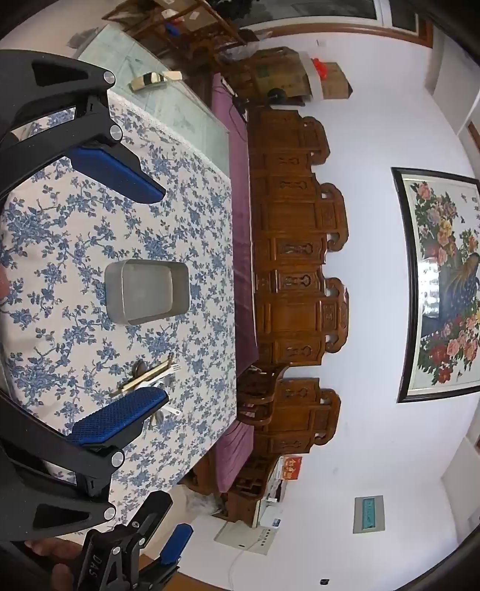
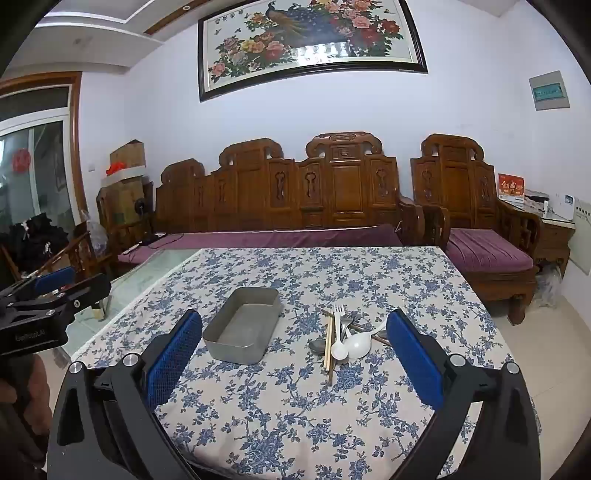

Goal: Organize utensils

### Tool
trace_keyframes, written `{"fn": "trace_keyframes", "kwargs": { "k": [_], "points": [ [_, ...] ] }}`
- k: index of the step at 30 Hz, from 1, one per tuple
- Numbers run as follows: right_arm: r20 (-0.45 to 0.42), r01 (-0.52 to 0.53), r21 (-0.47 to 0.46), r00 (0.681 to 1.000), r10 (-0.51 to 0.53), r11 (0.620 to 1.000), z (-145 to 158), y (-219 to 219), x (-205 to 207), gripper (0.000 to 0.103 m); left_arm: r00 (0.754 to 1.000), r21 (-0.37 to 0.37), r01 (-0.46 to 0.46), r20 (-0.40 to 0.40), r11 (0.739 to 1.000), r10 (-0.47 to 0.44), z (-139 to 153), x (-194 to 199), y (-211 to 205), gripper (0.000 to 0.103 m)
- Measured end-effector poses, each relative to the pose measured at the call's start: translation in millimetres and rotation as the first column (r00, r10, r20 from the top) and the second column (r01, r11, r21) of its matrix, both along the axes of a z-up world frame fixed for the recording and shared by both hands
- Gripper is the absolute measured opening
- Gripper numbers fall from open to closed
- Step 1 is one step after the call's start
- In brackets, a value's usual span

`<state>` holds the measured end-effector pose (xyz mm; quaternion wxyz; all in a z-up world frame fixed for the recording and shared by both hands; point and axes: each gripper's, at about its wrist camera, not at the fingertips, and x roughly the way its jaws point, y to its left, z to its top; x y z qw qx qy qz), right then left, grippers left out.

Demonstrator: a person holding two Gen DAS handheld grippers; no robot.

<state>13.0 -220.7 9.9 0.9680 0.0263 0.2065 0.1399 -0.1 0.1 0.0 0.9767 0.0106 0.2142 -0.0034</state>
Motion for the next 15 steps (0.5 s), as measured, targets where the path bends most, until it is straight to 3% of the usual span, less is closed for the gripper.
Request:
{"fn": "trace_keyframes", "kwargs": {
  "k": [15],
  "points": [
    [-0.001, 0.000, 0.006, 1.000, 0.000, 1.000, 0.9, -0.3, 0.0, 0.100, 1.000, -0.009, 0.000, 0.005, 1.000, 0.000, 0.1, -0.9, 0.7, 0.096]
  ]
}}
